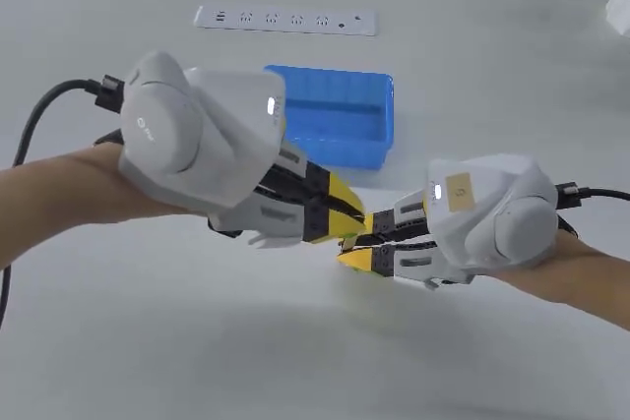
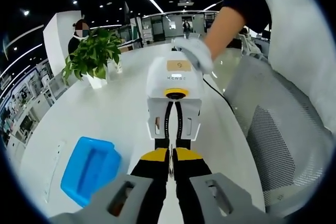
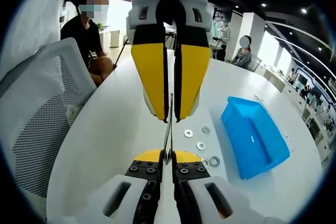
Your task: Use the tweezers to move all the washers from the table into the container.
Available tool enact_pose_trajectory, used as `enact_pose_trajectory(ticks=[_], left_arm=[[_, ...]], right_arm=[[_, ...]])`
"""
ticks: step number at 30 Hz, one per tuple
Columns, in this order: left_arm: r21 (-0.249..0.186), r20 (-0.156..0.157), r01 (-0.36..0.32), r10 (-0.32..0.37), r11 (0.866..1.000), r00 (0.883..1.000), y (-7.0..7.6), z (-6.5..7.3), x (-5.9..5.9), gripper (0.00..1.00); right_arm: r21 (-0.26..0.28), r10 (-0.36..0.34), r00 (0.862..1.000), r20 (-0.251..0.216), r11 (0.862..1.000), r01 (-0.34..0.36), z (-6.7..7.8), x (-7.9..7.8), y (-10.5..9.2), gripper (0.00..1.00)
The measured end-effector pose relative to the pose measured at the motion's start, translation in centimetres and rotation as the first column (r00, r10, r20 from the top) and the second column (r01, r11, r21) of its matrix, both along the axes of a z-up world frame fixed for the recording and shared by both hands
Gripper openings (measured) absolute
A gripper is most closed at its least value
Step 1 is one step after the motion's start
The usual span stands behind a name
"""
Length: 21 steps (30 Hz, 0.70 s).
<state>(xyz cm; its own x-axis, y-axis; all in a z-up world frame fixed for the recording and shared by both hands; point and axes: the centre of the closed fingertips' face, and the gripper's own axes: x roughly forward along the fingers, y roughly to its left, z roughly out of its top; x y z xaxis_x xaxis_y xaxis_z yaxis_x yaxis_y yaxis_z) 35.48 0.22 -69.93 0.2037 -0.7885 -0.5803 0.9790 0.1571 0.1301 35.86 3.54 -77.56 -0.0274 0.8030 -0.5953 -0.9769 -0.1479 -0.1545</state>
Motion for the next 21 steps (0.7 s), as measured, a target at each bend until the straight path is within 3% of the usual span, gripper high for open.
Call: enact_pose_trajectory(ticks=[1,11,12,16,21], left_arm=[[0.007,0.011,0.003,-0.003,1.0,1.0,0.05,-0.11,0.0,0.05],[0.005,0.013,-0.006,0.006,1.0,1.0,-0.07,-0.06,0.05,0.04],[0.001,0.003,-0.009,0.009,1.0,1.0,-0.02,-0.08,0.0,0.04],[0.002,0.015,-0.005,0.005,1.0,1.0,0.13,-0.03,0.12,0.04],[-0.02,0.005,-0.037,0.037,0.999,0.999,0.39,0.4,0.62,0.04]], right_arm=[[0.0,-0.002,1.0,-0.002,1.0,0.002,0.0,0.01,0.01,0.07],[0.001,-0.003,1.0,0.004,1.0,0.003,0.0,-0.06,0.12,0.08],[0.001,-0.008,1.0,0.006,1.0,0.008,0.02,0.0,0.13,0.08],[-0.01,-0.025,0.999,0.024,1.0,0.025,0.11,0.18,0.22,0.11],[-0.002,-0.065,0.997,0.031,0.998,0.066,0.35,0.72,0.07,0.16]])
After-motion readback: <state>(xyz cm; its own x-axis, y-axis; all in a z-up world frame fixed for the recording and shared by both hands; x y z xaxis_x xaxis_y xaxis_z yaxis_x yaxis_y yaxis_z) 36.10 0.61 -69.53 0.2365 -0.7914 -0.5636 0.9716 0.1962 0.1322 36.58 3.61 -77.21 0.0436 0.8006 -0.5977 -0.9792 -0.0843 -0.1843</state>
